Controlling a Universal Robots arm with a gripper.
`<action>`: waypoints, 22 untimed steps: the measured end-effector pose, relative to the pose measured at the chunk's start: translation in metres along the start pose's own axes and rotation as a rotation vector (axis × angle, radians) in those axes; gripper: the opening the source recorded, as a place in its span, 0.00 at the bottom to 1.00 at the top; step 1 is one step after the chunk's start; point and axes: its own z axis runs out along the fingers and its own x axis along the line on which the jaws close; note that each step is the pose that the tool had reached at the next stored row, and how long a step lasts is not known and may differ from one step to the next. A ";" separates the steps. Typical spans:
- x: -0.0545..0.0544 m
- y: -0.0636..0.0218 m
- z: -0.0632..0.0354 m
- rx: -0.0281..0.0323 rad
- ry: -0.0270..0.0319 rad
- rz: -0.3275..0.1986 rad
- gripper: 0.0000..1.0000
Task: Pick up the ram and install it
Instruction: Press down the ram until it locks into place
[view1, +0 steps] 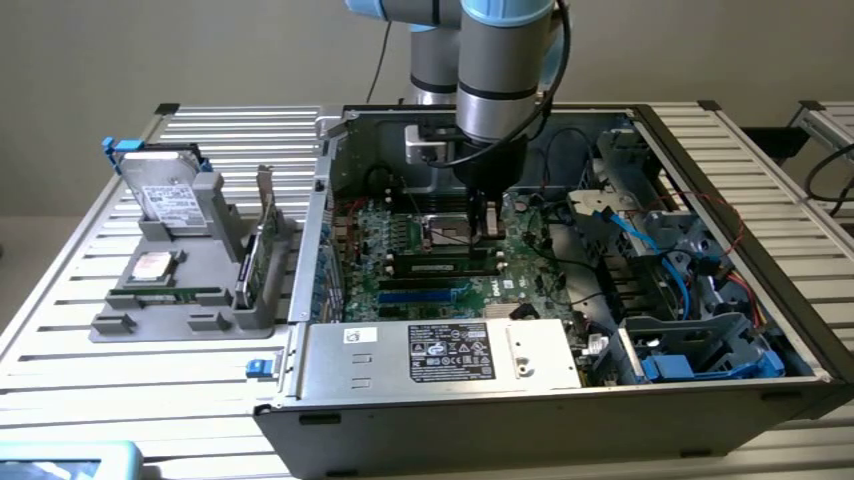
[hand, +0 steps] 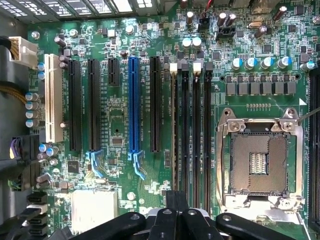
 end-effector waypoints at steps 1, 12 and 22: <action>0.000 0.0000 0.0001 -0.0001 0.0001 0.000 0.11; 0.002 0.0209 -0.0118 -0.0003 0.0000 0.000 0.11; 0.003 0.0511 -0.0120 -0.0005 -0.0125 0.000 0.11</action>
